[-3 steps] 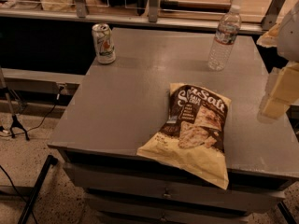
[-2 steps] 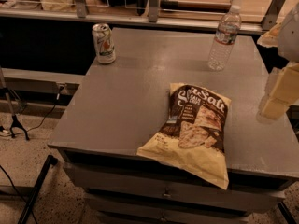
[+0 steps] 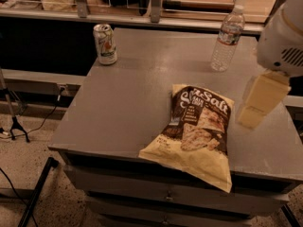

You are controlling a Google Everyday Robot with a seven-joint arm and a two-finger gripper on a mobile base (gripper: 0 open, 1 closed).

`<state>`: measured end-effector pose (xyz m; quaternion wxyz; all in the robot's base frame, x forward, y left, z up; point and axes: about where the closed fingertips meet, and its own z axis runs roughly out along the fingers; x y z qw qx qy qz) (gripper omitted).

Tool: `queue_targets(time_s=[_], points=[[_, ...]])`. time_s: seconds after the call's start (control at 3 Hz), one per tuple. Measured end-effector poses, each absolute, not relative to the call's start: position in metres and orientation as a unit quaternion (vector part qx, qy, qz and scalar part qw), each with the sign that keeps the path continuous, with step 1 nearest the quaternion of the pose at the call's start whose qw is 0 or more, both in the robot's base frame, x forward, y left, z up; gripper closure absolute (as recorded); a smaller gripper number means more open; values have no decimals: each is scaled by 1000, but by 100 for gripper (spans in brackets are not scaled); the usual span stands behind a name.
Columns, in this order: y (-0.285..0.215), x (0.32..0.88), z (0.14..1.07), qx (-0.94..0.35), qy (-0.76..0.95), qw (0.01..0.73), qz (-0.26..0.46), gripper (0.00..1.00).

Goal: Move brown chip bag near 7up can

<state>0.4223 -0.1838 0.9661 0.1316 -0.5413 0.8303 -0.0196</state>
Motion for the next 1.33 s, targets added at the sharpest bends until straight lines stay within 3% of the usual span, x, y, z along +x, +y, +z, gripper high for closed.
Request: queue_targets(time_s=[1.0, 1.33], points=[[-141, 372, 905, -392, 903, 72, 161, 0], [-120, 358, 895, -384, 904, 79, 169, 0]])
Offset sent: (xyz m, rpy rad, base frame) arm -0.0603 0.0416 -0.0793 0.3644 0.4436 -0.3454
